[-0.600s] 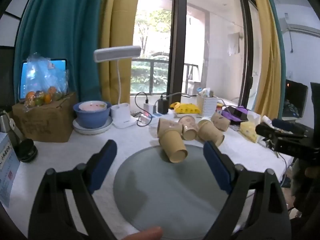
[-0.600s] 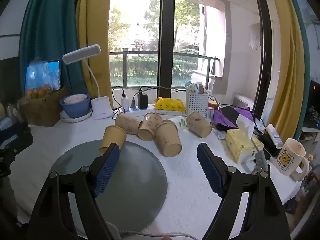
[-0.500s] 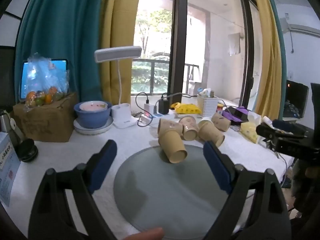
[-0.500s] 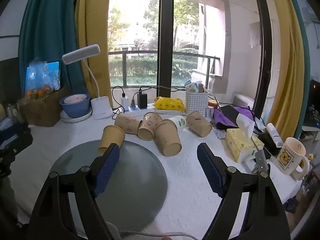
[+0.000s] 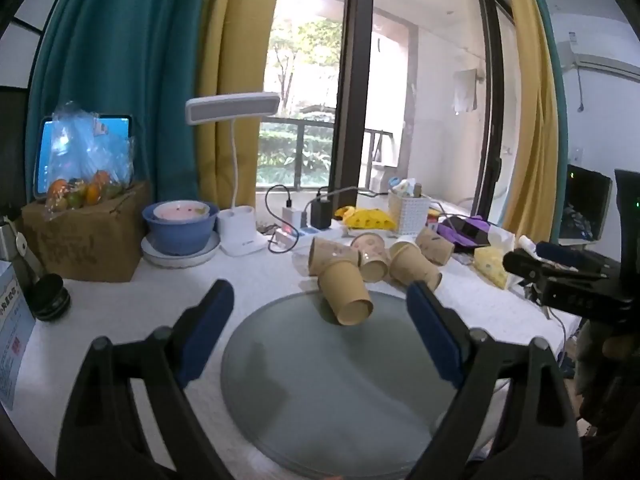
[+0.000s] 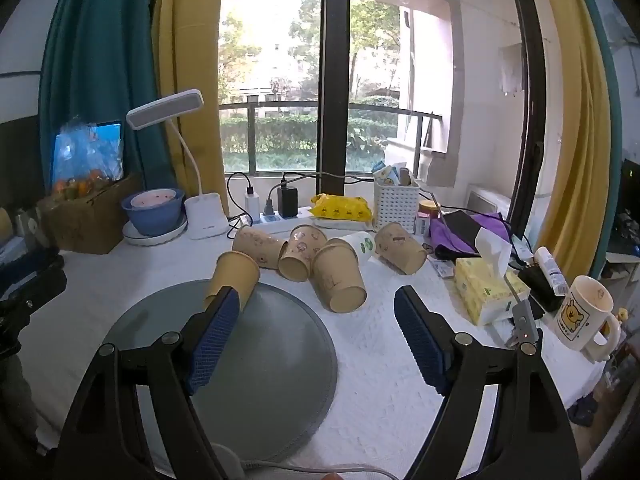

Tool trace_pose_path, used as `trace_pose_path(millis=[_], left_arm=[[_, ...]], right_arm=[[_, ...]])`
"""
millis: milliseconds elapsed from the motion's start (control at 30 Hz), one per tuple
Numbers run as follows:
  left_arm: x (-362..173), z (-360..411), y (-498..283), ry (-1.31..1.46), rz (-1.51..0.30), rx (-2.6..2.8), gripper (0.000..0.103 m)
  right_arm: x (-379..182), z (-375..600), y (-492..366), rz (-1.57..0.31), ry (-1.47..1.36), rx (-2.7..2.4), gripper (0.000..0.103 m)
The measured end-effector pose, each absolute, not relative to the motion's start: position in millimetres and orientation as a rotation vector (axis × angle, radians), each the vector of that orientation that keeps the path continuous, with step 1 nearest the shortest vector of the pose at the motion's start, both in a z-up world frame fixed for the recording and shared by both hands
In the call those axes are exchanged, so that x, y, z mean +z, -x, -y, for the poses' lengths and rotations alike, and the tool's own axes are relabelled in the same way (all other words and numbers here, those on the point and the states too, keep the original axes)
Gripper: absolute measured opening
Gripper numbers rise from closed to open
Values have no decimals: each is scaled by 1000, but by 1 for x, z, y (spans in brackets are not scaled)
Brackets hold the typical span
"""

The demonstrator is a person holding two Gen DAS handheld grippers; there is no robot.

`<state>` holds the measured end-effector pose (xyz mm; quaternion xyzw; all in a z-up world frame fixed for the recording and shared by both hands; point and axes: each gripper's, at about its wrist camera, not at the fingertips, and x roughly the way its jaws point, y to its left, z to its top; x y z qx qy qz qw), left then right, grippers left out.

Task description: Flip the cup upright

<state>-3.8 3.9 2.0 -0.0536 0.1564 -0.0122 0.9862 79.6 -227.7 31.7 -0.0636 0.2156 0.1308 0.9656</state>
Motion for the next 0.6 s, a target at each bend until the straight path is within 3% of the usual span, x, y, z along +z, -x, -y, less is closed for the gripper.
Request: trace_pose_path(millis=[600], left_arm=[[3, -1, 4, 104, -316, -14, 89]], right_arm=[[33, 226, -80, -439, 128, 266, 82]])
